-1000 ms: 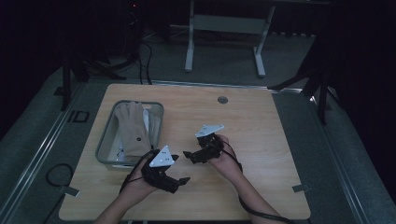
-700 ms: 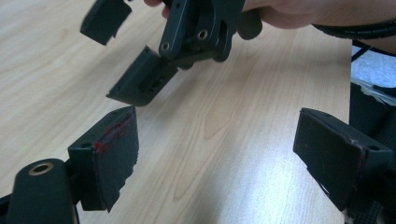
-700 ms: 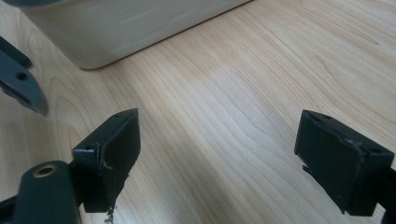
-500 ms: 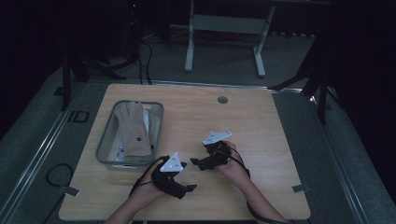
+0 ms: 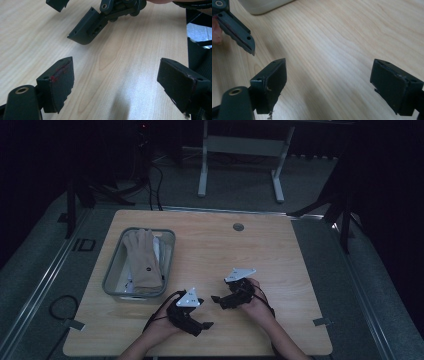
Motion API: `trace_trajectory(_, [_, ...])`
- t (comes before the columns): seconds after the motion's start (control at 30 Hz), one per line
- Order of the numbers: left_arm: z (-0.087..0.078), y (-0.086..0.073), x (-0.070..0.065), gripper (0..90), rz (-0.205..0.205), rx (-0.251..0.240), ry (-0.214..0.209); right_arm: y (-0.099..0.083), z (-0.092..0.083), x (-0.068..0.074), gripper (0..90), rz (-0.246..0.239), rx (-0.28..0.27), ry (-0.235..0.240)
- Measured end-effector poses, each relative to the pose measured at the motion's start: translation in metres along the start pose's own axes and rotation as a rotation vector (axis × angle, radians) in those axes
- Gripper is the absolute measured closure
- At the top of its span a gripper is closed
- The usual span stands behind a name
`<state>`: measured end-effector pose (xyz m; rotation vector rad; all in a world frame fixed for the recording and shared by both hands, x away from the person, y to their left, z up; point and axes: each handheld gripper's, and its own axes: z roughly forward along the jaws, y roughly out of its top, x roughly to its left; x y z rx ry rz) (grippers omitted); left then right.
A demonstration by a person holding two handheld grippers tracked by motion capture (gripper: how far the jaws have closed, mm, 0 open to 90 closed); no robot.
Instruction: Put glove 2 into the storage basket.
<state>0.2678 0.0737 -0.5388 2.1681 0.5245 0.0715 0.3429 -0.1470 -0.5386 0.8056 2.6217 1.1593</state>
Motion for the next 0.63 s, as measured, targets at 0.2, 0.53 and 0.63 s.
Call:
trace_trajectory(0.2, [0.006, -0.001, -0.003, 14.2, 0.009, 0.007, -0.013, -0.014, -0.003, -0.003, 13.7, 0.007, 0.005, -0.006])
trace_trajectory(0.53, [0.007, -0.003, -0.004, 14.2, 0.019, 0.003, -0.023, -0.030, -0.007, -0.008, 13.9, 0.031, -0.004, -0.019])
trace_trajectory(0.63, [0.008, -0.003, -0.004, 14.2, 0.027, 0.010, -0.024, -0.029, -0.006, -0.008, 13.8, 0.026, -0.005, -0.021])
